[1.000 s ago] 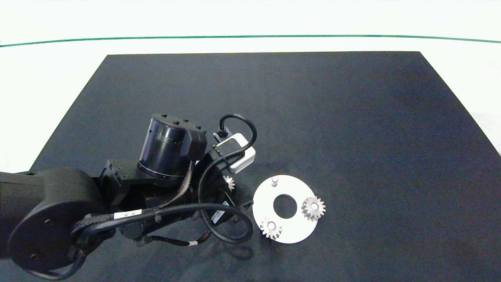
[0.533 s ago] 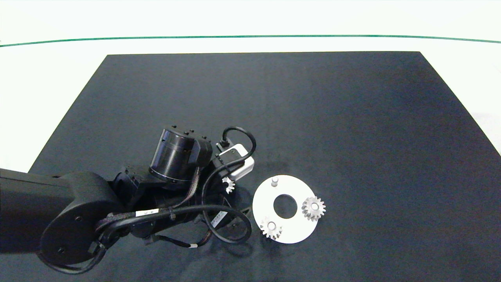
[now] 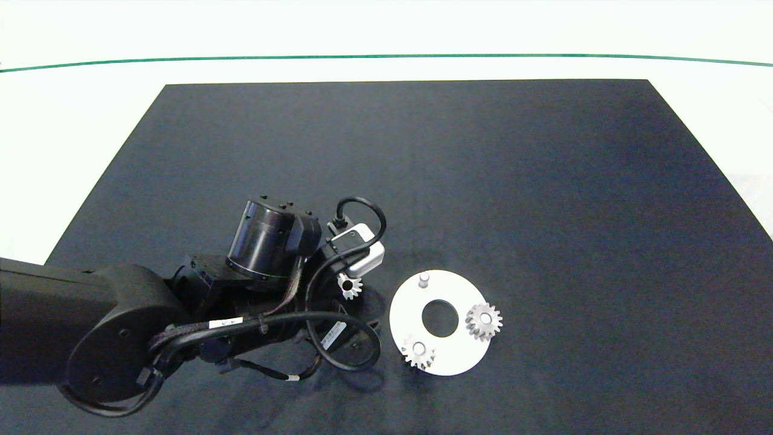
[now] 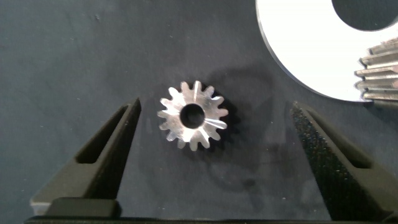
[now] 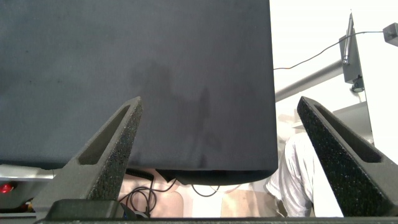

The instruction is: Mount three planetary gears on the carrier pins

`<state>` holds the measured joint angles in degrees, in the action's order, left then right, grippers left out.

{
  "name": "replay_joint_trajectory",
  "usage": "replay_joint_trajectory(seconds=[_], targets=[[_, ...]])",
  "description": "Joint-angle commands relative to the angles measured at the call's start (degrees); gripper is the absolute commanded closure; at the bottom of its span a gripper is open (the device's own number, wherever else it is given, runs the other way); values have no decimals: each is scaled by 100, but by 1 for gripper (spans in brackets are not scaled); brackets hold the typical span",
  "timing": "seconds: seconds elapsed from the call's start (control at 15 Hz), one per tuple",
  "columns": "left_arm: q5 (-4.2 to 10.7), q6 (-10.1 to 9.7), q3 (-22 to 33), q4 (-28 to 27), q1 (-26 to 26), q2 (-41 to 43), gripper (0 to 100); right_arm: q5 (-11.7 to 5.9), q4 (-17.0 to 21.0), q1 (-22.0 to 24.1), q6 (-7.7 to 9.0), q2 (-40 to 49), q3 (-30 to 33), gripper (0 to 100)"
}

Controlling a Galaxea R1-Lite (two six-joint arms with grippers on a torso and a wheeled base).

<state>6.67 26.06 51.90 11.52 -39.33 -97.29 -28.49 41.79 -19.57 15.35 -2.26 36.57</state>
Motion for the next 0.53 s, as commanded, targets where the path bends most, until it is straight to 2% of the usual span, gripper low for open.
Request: replay_joint_trajectory(seconds=[0.07,0.33,0.4,0.53], targets=[[-16,13,-4,-1,13,0,10,-16,13,-3,21,6,-10,0],[-25,22,5,8,57,0,18,-16,13,-3,21,15,-1,0],[-78,22,14,8,74,-9,21,-16,13,-3,21,32,-1,0],[-87,22,40,8,92,-35,24,-16,13,-3,21,32,-1,0]])
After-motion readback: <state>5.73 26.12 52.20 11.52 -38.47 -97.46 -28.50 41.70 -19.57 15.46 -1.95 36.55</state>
